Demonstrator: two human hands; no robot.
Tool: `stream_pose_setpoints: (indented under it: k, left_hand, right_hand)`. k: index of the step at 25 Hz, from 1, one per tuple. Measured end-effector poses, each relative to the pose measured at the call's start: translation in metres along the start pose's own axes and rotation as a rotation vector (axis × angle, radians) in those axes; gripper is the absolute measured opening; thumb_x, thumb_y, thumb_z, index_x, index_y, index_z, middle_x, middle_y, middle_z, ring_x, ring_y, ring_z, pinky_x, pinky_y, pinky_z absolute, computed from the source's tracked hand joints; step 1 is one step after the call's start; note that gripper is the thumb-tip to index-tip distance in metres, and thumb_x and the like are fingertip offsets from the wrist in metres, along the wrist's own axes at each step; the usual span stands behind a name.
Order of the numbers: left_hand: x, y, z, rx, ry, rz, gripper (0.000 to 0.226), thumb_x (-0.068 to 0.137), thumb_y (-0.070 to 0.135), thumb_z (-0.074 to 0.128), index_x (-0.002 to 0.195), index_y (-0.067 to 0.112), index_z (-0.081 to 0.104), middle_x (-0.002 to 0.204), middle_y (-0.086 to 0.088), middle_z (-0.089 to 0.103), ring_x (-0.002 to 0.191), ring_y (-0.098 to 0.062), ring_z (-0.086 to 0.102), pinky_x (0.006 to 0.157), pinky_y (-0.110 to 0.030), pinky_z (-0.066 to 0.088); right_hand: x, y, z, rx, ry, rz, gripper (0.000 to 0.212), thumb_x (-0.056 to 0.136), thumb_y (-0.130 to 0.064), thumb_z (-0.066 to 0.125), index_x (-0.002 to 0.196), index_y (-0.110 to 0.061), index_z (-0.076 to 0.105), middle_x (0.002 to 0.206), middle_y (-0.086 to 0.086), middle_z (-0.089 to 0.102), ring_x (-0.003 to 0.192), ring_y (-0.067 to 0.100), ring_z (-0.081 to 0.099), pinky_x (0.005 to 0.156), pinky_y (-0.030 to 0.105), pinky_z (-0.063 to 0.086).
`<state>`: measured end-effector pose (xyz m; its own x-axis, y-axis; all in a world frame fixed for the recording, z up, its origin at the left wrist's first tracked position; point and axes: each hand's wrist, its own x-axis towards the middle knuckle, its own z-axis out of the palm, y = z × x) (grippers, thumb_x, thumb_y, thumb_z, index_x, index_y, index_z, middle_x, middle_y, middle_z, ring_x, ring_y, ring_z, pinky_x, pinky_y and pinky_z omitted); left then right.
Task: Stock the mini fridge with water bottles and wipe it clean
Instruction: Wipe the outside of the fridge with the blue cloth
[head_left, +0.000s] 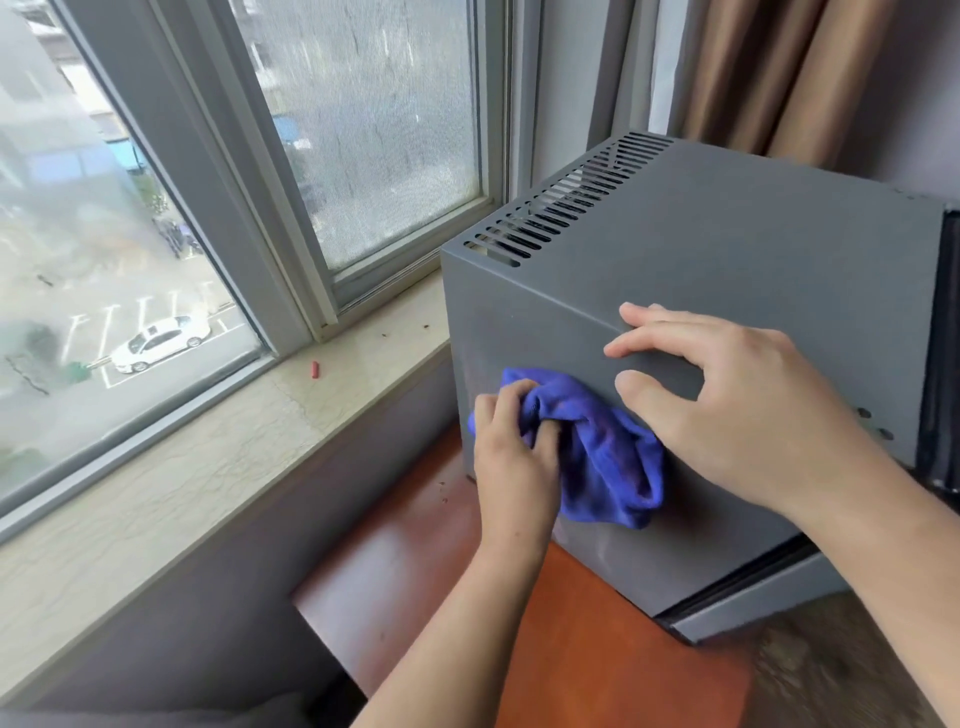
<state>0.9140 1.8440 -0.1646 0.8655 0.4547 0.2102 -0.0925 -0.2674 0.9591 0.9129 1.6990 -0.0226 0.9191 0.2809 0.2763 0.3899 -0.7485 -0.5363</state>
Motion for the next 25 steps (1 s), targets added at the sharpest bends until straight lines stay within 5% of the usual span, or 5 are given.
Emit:
stream_pose_setpoints:
  k: [4, 7, 13, 16, 25]
  left_hand:
    - [0.027, 0.006, -0.003, -0.081, 0.118, -0.057, 0.023, 0.092, 0.008, 0.063, 0.107, 0.025, 0.065, 0.106, 0.005, 0.058, 0.093, 0.003, 0.058, 0.082, -0.012, 0.045]
    - [0.060, 0.008, -0.011, -0.111, 0.204, -0.074, 0.021, 0.091, 0.017, 0.064, 0.104, 0.034, 0.063, 0.109, 0.002, 0.067, 0.099, -0.010, 0.064, 0.095, -0.037, 0.053]
    - [0.125, -0.062, -0.013, -0.366, 0.192, -0.371, 0.080, 0.060, 0.100, 0.051, 0.122, 0.050, 0.060, 0.127, 0.009, 0.067, 0.118, -0.021, 0.064, 0.105, -0.057, 0.046]
    - [0.100, -0.013, -0.003, -0.239, 0.211, -0.227, 0.012, 0.083, 0.051, 0.054, 0.092, 0.043, 0.056, 0.106, 0.001, 0.064, 0.093, -0.020, 0.057, 0.096, -0.058, 0.051]
    - [-0.027, -0.015, 0.022, -0.050, -0.107, -0.070, 0.020, 0.088, 0.010, 0.063, 0.099, 0.026, 0.059, 0.098, 0.004, 0.057, 0.092, -0.012, 0.058, 0.084, -0.027, 0.047]
  right_hand:
    - [0.000, 0.001, 0.002, -0.007, 0.014, 0.002, 0.032, 0.080, -0.042, 0.058, 0.107, -0.036, 0.075, 0.142, -0.025, 0.057, 0.135, -0.015, 0.038, 0.094, -0.012, 0.013]
    - [0.000, 0.001, 0.001, -0.022, 0.017, -0.005, 0.029, 0.082, -0.038, 0.061, 0.107, -0.034, 0.075, 0.142, -0.022, 0.058, 0.136, -0.014, 0.036, 0.093, -0.013, 0.013]
    - [-0.001, 0.001, -0.001, -0.024, -0.010, -0.026, 0.030, 0.081, -0.040, 0.059, 0.106, -0.035, 0.075, 0.144, -0.022, 0.056, 0.137, -0.015, 0.031, 0.094, -0.012, 0.012]
    - [-0.001, 0.000, -0.001, -0.034, -0.016, -0.042, 0.033, 0.078, -0.043, 0.057, 0.104, -0.035, 0.075, 0.146, -0.019, 0.056, 0.138, -0.011, 0.039, 0.095, -0.011, 0.012]
    - [0.001, 0.000, 0.002, -0.058, -0.024, -0.038, 0.031, 0.077, -0.041, 0.058, 0.101, -0.034, 0.077, 0.146, -0.017, 0.057, 0.136, -0.009, 0.043, 0.097, -0.010, 0.013]
